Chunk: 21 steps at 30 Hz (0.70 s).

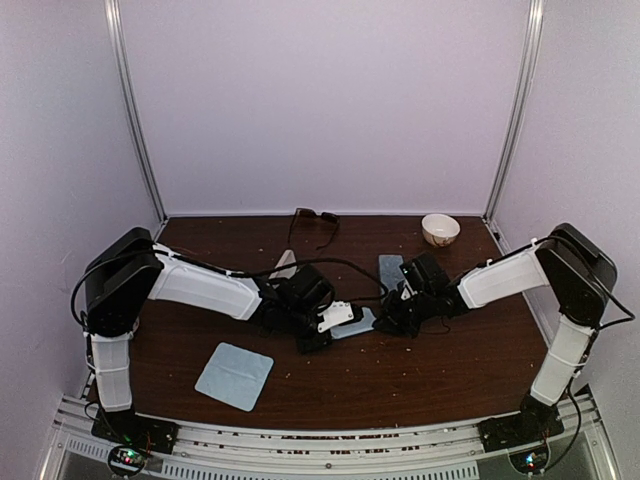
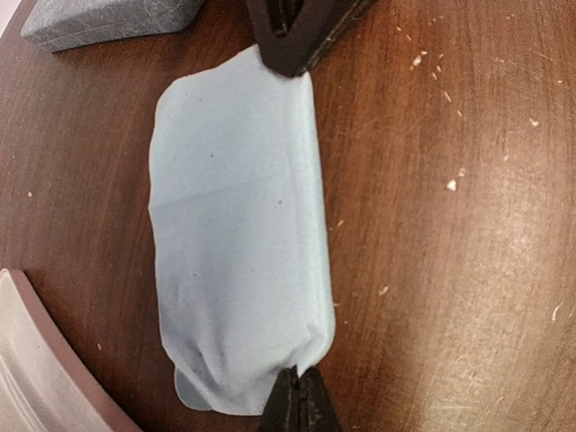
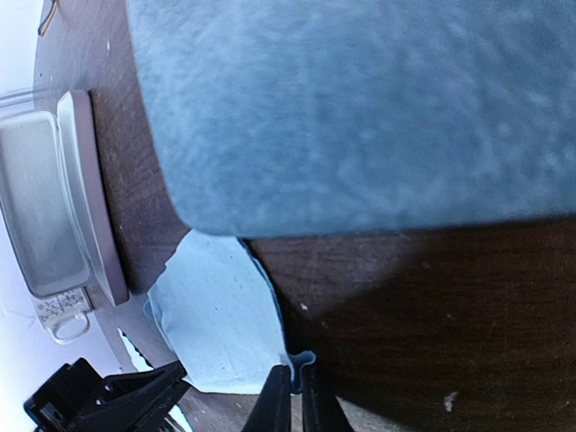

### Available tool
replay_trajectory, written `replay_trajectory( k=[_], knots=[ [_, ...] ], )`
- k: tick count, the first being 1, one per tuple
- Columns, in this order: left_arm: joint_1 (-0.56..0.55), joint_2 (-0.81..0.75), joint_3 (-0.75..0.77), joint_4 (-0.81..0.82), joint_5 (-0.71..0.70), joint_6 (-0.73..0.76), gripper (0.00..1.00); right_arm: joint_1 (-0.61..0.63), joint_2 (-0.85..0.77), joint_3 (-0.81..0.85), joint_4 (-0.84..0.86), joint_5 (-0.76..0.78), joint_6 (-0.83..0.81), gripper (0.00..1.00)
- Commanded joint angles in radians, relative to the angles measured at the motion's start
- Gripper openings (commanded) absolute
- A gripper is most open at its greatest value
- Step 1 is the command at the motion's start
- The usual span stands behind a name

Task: Organize the sunglasses
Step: Pick up the glasses cleaning cloth from the center of the board, then place the glasses cleaning cloth in the sunglasses case.

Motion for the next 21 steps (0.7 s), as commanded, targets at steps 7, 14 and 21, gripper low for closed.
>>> replay_trajectory(
  k=[7, 14, 21],
  knots=[
    [-0.003, -0.029, -0.015, 0.037, 0.008, -0.037, 0.00, -0.006, 0.028, -0.015, -0.052, 0.042, -0.015, 0.00],
    [-0.003, -0.060, -0.023, 0.047, 0.040, -0.092, 0.00, -0.006, -0.001, 0.036, -0.080, 0.025, -0.063, 0.00],
    [-0.003, -0.093, 0.008, 0.020, 0.057, -0.153, 0.00, -0.006, -0.050, 0.077, -0.129, 0.033, -0.103, 0.00]
  ],
)
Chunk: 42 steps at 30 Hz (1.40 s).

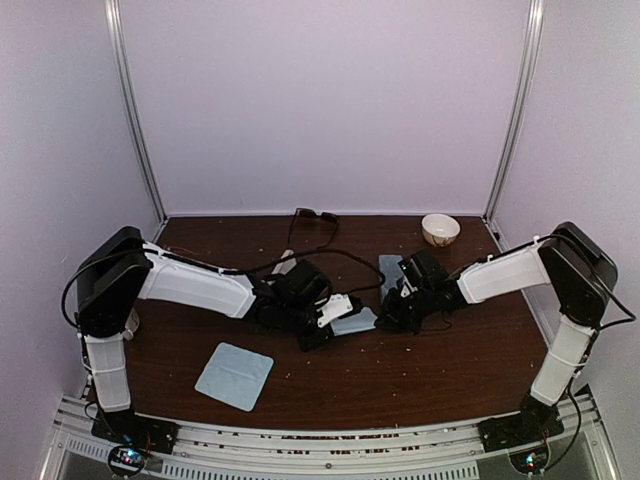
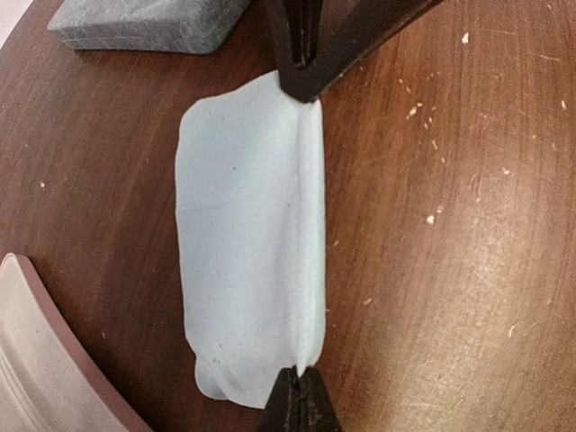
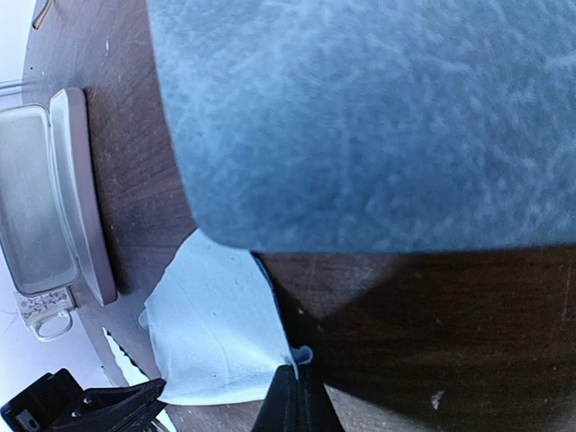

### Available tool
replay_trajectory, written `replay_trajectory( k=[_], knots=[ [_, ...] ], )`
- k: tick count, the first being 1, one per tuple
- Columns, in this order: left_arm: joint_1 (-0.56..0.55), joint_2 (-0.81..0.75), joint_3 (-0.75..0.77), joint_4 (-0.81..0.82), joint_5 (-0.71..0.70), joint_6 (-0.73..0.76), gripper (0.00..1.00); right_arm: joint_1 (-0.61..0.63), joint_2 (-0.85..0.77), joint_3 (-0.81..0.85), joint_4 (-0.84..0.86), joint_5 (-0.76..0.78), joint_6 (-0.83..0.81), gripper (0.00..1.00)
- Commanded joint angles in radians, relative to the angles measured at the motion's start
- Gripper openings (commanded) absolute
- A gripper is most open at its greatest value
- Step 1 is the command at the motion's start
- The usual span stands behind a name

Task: Organize the sunglasses
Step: Place the glasses cleaning cloth in the sunglasses case.

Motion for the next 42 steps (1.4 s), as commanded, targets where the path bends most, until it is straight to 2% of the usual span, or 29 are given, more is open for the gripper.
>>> replay_trajectory(
  k=[1, 21, 42],
  knots=[
    [-0.003, -0.060, 0.029, 0.000, 0.021, -0.066, 0.00, -0.005, -0.056, 0.043, -0.062, 0.028, -0.045, 0.00],
    [-0.003, -0.165, 0.051, -0.061, 0.021, -0.259, 0.00, -0.047, -0.158, 0.173, -0.218, 0.047, -0.153, 0.00],
    [0.012, -0.113, 0.041, -0.079, -0.046, -0.454, 0.00, -0.011, 0.060, 0.428, -0.305, 0.013, -0.185, 0.00]
  ],
)
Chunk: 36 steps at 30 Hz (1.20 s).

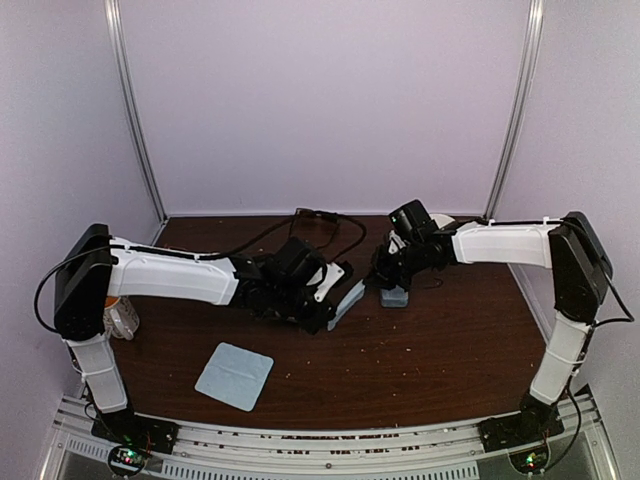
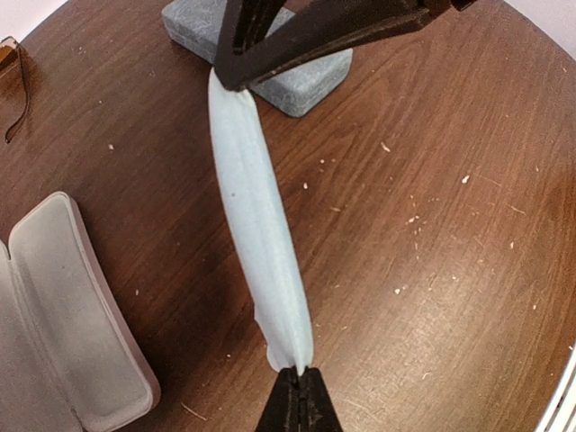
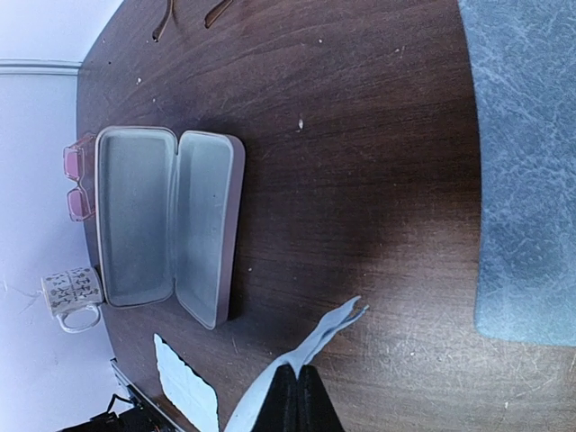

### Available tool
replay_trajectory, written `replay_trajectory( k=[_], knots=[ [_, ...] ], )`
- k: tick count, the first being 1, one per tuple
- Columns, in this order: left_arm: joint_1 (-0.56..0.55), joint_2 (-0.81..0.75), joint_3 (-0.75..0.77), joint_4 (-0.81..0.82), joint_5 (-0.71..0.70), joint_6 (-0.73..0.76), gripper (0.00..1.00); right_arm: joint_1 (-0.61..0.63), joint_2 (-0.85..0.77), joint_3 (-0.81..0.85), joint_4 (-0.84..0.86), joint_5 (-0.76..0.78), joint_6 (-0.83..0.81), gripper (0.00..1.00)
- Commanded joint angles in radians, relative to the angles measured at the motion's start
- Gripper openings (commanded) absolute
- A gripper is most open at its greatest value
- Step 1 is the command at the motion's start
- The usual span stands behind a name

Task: Organize the sunglasses
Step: Place the glasses cleaning cloth in the sunglasses case.

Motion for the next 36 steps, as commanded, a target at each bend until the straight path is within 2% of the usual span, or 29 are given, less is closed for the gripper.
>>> replay_trajectory(
  k=[1, 12, 24, 36],
  knots=[
    [0.016, 0.016, -0.004, -0.008, -0.032, -0.074, 0.00, 0.018, 0.045, 0.072, -0.033, 0.009, -0.016, 0.00],
    [0.082, 0.018, -0.072, 0.020, -0.004, -0.164, 0.00, 0.051, 0.191, 0.260, -0.091, 0.012, -0.036, 0.00],
    [0.138, 0.034, -0.113, 0.053, 0.009, -0.191, 0.00, 0.067, 0.337, 0.451, -0.145, 0.035, -0.056, 0.00],
    [0.177, 0.041, -0.116, 0.060, -0.009, -0.211, 0.00, 0.067, 0.418, 0.547, -0.116, 0.029, -0.055, 0.00]
  ],
)
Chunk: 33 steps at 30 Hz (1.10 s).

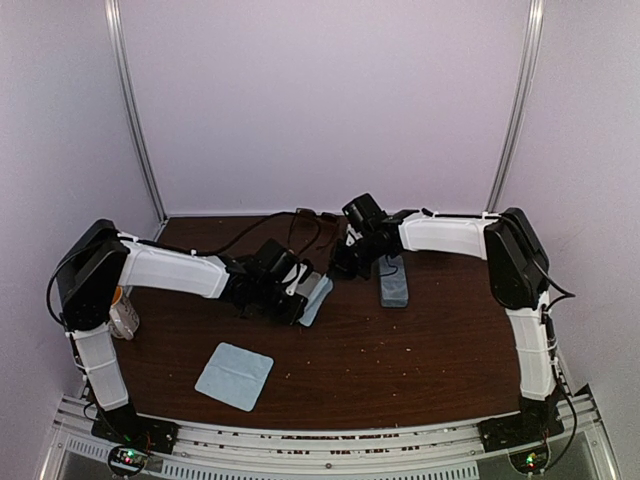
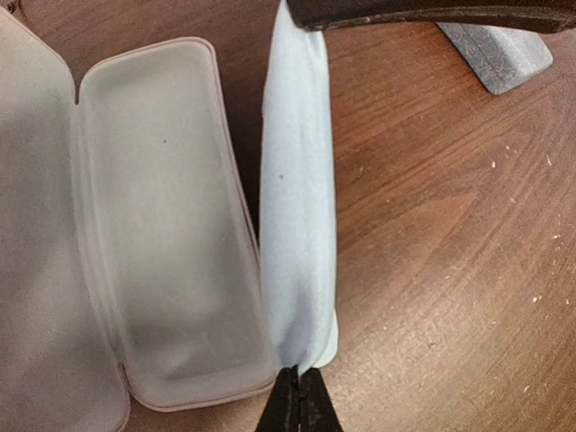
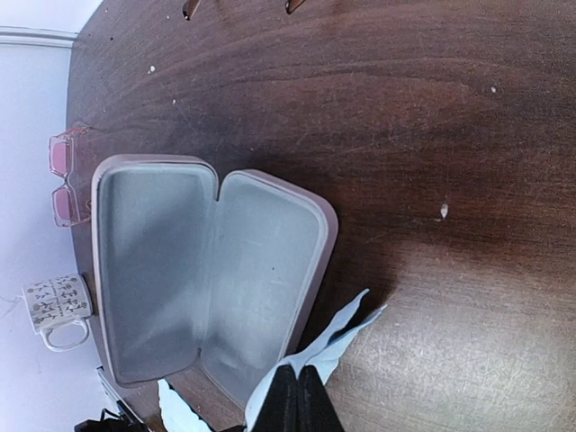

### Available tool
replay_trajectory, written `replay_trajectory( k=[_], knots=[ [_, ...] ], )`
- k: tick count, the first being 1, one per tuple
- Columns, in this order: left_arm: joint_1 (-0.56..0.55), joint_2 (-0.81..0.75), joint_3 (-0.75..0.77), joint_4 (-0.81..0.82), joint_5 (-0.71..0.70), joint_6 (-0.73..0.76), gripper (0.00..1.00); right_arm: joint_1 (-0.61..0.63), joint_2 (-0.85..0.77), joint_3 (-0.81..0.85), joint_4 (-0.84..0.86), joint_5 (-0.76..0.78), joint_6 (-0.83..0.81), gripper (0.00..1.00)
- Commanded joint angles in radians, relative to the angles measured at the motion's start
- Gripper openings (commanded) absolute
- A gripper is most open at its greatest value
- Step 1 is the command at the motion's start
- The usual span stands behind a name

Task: Organize the sunglasses
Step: Place the glasses cleaning cloth in the sunglasses case.

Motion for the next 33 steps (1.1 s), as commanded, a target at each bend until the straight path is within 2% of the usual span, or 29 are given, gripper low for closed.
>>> replay_trajectory(
  k=[1, 16, 33],
  knots=[
    [0.014, 0.013, -0.011, 0.035, -0.006, -0.018, 0.00, 0.003, 0.036, 0.066, 0.014, 0.021, -0.007, 0.00],
    [0.040, 0.010, -0.017, 0.016, -0.056, -0.034, 0.00, 0.009, 0.131, 0.214, -0.014, 0.004, -0.021, 0.00],
    [0.055, 0.030, -0.022, 0.014, -0.072, -0.039, 0.00, 0.010, 0.198, 0.268, -0.020, 0.006, -0.008, 0.00]
  ],
)
